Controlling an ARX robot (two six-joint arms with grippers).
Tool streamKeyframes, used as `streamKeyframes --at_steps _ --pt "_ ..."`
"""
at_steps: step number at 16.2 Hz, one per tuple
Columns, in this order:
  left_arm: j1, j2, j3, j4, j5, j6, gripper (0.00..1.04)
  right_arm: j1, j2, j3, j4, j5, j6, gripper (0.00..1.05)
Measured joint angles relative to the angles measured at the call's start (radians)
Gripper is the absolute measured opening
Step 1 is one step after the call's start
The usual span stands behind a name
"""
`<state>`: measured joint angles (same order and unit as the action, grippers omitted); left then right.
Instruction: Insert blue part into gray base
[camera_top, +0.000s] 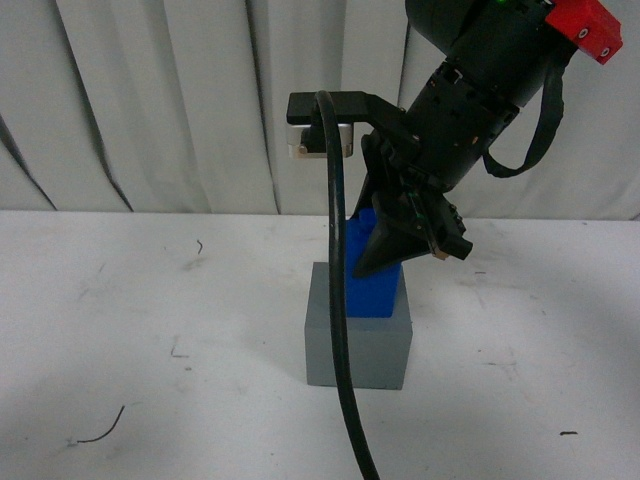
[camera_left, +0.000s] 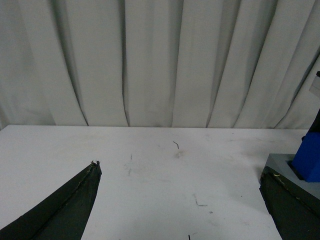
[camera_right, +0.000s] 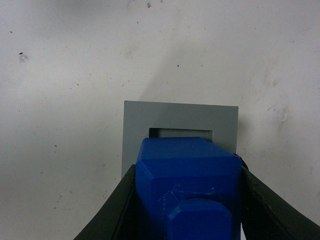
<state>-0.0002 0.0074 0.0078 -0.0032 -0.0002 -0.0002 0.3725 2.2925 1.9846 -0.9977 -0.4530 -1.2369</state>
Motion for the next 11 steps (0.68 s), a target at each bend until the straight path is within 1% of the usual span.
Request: streamKeyframes --at_steps 3,8,9,10,11 --pt "0.0 0.0 0.0 0.0 0.0 0.0 0.98 0.001 0.031 0.047 -0.011 0.0 0.01 0.47" --pt "0.0 0.0 0.0 0.0 0.0 0.0 0.98 0.009 0.056 0.047 -0.004 0.016 0.014 0.47" --pt "0.0 0.0 0.0 0.0 0.0 0.0 0.98 0.009 0.056 0.047 -0.004 0.015 0.014 0.53" --pt "0.0 0.0 0.0 0.0 0.0 0.0 0.98 0.009 0.056 0.047 -0.008 0.012 0.008 0.66" --pt "0.0 0.0 0.0 0.0 0.0 0.0 0.98 0.009 0.056 0.048 -0.017 0.003 0.002 0.77"
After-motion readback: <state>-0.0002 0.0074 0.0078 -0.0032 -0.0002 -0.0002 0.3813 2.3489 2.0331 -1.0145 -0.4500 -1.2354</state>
